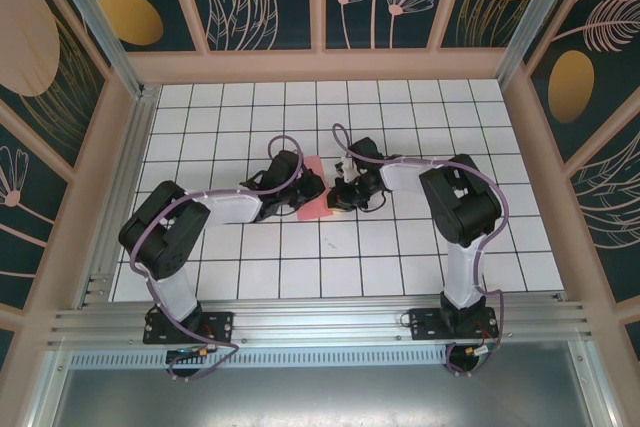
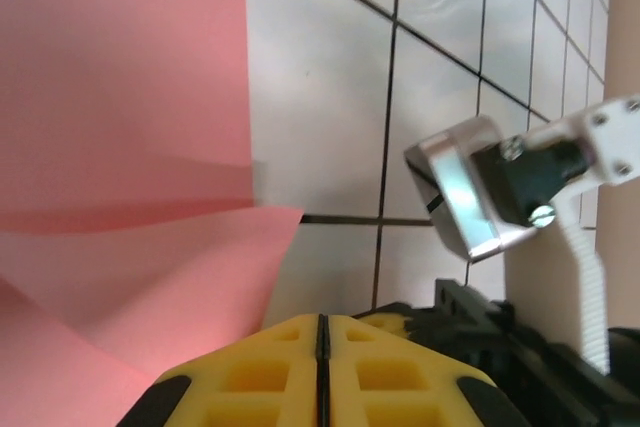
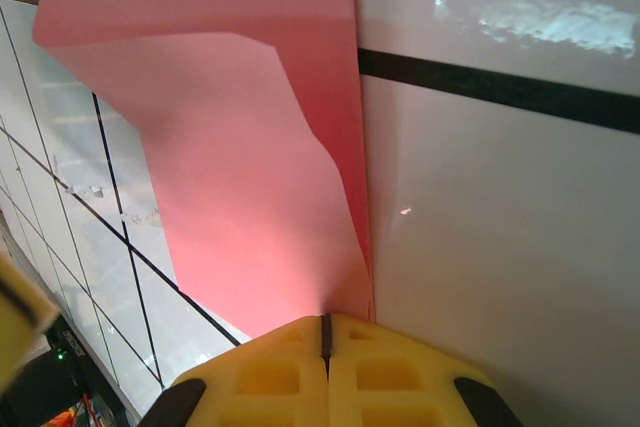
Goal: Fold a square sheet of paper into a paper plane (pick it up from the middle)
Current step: Fold the triangle a second time at the center of the table.
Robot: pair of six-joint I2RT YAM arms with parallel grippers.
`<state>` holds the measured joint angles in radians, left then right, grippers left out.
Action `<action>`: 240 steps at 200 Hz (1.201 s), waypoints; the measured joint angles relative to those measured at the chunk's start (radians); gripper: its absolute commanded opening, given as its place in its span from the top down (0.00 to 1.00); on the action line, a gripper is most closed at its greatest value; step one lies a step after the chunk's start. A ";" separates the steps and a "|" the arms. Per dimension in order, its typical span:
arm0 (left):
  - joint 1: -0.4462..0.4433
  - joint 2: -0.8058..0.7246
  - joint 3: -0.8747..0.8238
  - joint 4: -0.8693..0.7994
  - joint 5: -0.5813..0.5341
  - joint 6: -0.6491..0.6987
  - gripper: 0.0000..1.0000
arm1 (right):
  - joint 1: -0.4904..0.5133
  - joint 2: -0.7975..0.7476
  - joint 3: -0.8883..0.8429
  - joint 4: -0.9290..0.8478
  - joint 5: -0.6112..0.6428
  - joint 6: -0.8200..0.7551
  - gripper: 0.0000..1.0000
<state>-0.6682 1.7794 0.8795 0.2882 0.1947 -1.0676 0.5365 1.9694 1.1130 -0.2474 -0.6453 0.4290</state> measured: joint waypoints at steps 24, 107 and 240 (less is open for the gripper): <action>-0.006 0.023 -0.006 0.000 0.018 -0.003 0.92 | 0.001 0.004 0.007 -0.007 0.000 0.004 0.98; -0.006 0.074 0.005 0.014 0.029 -0.018 0.95 | 0.010 0.008 0.020 -0.027 0.023 0.049 0.99; -0.014 0.072 -0.053 0.026 -0.044 -0.116 0.99 | 0.030 0.000 0.020 -0.028 0.073 0.048 1.00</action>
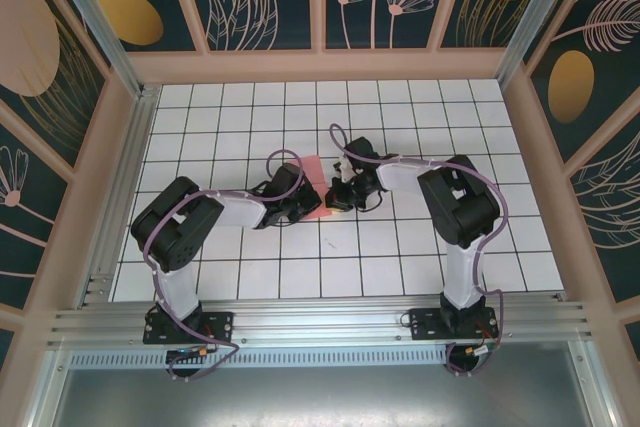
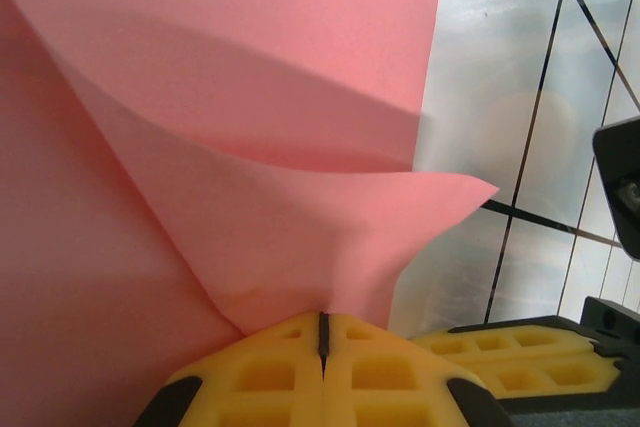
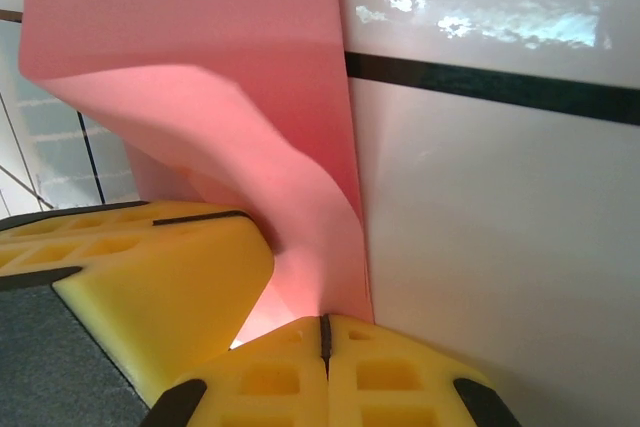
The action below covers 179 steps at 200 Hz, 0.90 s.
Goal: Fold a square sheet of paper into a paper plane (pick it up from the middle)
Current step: Fold the triangle a second time at the center of the table.
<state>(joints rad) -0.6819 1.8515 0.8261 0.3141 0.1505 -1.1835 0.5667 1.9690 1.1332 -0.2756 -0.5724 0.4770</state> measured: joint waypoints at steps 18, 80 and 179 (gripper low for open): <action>0.005 -0.014 -0.015 0.000 -0.019 -0.011 0.99 | 0.010 -0.004 0.000 -0.002 0.024 -0.007 0.99; 0.073 -0.038 -0.043 0.001 -0.039 -0.031 0.97 | 0.051 -0.012 0.012 -0.025 0.126 -0.046 0.99; 0.085 -0.073 -0.026 0.108 0.052 -0.003 0.95 | 0.060 -0.009 0.018 -0.031 0.146 -0.049 0.99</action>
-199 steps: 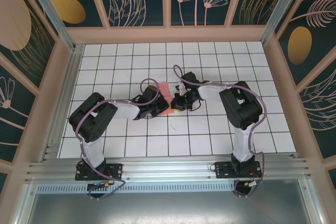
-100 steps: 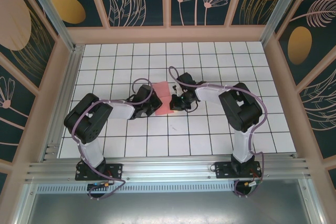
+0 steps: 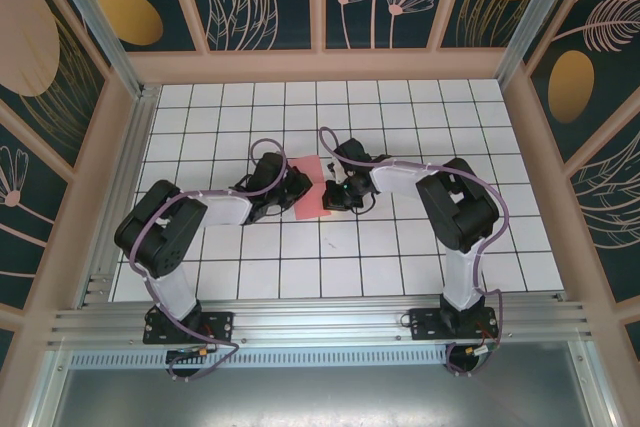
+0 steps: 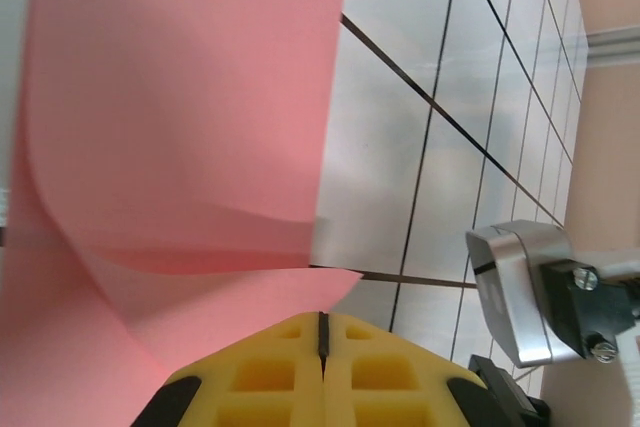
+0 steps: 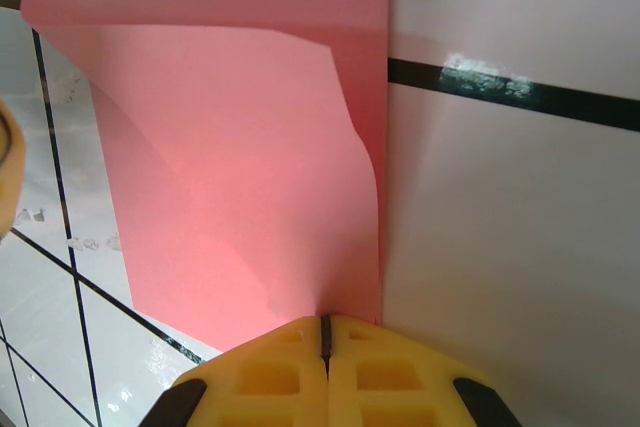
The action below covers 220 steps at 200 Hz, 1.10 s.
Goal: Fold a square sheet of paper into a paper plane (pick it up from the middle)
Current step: Fold the triangle a second time at the center of the table.
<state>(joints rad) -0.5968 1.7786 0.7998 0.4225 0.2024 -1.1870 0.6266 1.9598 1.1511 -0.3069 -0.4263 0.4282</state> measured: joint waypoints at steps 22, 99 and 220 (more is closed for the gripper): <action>-0.014 0.043 0.042 -0.005 0.008 0.008 0.94 | 0.000 0.000 0.000 0.000 0.000 0.000 0.99; -0.023 0.124 0.098 -0.129 -0.037 0.034 0.93 | 0.001 0.000 -0.002 0.000 0.003 0.005 0.99; 0.081 0.073 0.034 -0.129 -0.058 0.023 0.91 | 0.036 0.000 0.010 -0.015 0.092 0.004 0.99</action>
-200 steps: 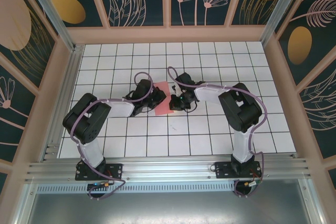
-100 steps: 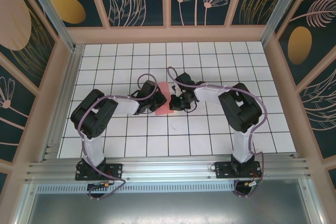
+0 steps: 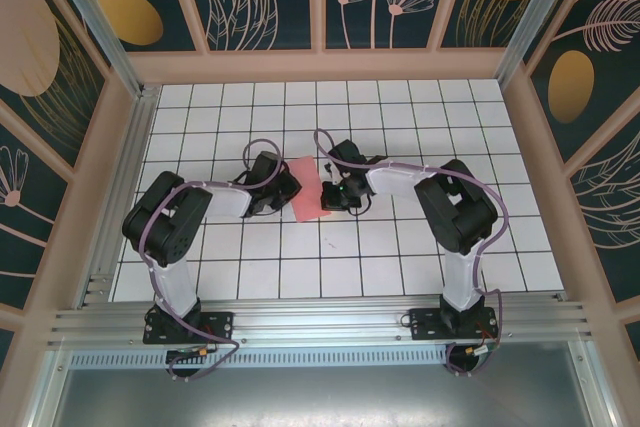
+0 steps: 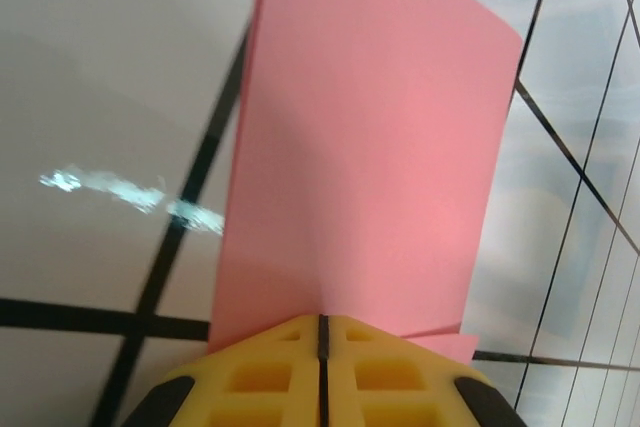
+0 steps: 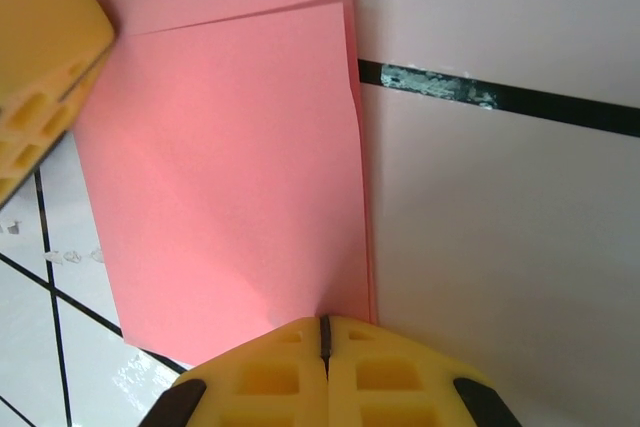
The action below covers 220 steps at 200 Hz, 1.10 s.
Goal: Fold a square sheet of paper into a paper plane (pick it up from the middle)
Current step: Fold the triangle a second time at the center of the table.
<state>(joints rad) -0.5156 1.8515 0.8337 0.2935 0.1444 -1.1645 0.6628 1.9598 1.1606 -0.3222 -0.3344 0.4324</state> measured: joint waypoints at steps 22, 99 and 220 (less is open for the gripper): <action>0.010 -0.001 0.000 -0.003 0.001 0.001 0.91 | 0.003 0.000 0.002 0.000 0.007 0.000 0.99; 0.134 -0.073 -0.043 -0.062 -0.073 0.102 0.83 | 0.006 -0.003 0.003 0.004 0.007 0.004 0.97; 0.237 -0.461 -0.100 -0.270 -0.154 0.215 0.34 | 0.112 -0.136 0.185 -0.098 0.412 -0.243 0.37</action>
<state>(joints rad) -0.2787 1.3903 0.7334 0.0235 -0.0097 -0.9497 0.7750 1.8236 1.3460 -0.4202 0.0776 0.1890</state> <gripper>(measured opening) 0.602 0.609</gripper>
